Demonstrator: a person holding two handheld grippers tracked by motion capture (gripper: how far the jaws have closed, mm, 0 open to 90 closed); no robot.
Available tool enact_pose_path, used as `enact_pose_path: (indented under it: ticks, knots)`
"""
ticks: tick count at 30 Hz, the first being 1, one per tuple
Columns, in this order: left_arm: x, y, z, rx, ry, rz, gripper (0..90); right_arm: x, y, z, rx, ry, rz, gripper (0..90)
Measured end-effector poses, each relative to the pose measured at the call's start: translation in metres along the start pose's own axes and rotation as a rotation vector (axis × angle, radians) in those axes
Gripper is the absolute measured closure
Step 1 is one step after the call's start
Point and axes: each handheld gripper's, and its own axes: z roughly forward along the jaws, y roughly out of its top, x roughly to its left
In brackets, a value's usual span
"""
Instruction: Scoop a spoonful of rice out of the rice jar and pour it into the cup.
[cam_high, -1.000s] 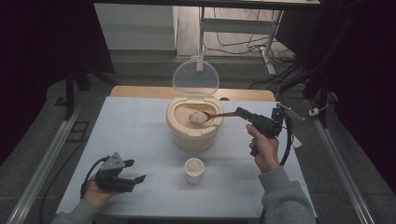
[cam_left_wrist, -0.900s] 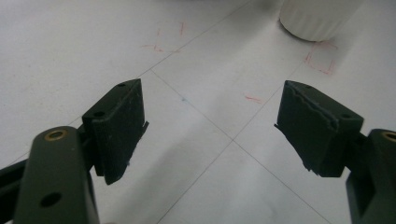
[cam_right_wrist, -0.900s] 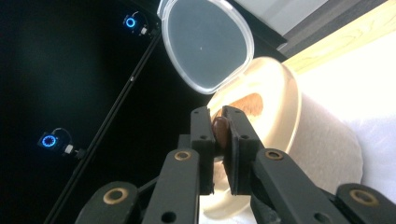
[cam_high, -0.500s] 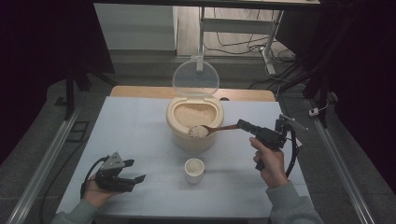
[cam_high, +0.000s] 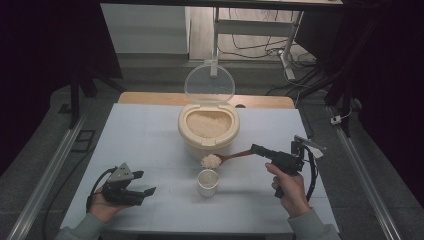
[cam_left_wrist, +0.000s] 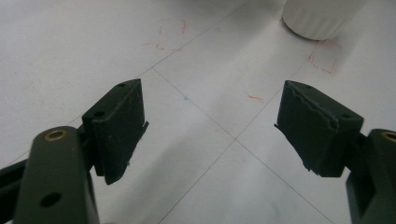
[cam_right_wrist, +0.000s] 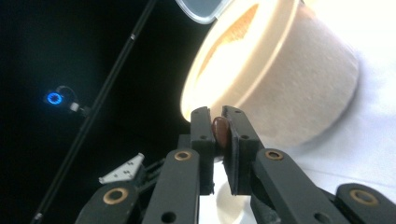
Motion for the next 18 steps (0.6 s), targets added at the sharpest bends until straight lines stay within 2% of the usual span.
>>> enact_pose_path:
  ticks: [5, 18]
  knots:
    - [-0.0004, -0.0002, 0.0007, 0.003, -0.002, 0.002, 23.0, -0.0053, -0.0039, 0.0013, 0.021, -0.028, -0.007, 83.0]
    - [-0.0001, -0.0006, 0.0013, 0.008, -0.004, 0.003, 22.9, -0.0028, -0.0054, 0.0037, 0.064, -0.09, -0.064, 82.9]
